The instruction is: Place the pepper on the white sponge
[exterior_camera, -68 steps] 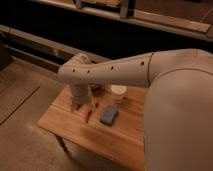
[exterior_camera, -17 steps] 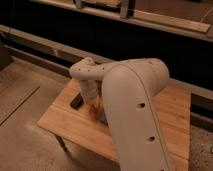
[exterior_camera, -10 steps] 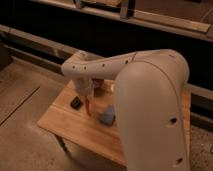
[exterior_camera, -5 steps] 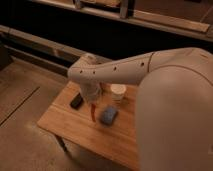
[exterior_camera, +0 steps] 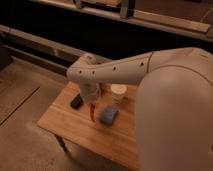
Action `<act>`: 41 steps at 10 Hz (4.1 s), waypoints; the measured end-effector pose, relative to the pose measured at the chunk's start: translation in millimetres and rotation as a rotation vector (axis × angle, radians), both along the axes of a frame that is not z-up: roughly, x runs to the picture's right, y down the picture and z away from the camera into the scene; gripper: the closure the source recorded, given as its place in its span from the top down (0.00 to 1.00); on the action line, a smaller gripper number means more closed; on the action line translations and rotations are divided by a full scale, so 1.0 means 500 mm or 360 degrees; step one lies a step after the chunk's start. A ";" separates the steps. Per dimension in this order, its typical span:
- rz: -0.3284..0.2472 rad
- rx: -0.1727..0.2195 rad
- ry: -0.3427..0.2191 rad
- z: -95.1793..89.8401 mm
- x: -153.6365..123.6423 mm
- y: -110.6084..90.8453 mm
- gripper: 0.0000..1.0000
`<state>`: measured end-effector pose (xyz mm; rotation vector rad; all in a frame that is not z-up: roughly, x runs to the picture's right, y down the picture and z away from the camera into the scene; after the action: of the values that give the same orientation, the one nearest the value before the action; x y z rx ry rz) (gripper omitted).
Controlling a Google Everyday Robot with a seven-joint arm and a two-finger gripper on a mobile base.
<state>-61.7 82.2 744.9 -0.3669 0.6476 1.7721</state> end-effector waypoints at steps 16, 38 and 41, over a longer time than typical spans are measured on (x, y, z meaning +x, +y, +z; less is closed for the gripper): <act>-0.0004 -0.0002 0.0005 0.002 0.002 0.001 0.00; 0.0135 0.0096 0.0051 0.021 0.027 -0.115 0.00; 0.0231 0.0165 0.0050 -0.010 0.069 -0.138 0.00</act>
<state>-27.4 13.4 739.8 -0.3221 0.5606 1.9450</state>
